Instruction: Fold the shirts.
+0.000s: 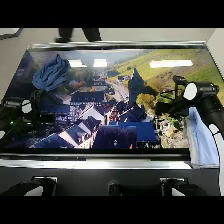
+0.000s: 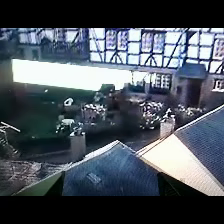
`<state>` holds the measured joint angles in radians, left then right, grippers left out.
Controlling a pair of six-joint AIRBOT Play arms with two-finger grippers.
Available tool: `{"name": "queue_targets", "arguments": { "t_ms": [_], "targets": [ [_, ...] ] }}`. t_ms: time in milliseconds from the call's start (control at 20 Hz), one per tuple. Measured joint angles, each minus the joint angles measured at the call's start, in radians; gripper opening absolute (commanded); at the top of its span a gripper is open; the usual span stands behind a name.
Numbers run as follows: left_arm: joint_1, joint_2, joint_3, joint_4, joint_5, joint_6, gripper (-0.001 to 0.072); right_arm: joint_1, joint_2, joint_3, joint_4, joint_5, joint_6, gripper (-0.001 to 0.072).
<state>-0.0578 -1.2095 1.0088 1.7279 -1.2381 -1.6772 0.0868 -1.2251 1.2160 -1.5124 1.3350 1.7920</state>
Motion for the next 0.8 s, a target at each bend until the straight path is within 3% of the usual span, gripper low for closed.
{"name": "queue_targets", "arguments": {
  "t_ms": [800],
  "targets": [
    [0.000, -0.001, 0.000, 0.000, 0.006, 0.000, 0.0706, 0.000, 0.000, 0.000, 0.000, -0.049, 0.000, 0.0679]
  ]
}}
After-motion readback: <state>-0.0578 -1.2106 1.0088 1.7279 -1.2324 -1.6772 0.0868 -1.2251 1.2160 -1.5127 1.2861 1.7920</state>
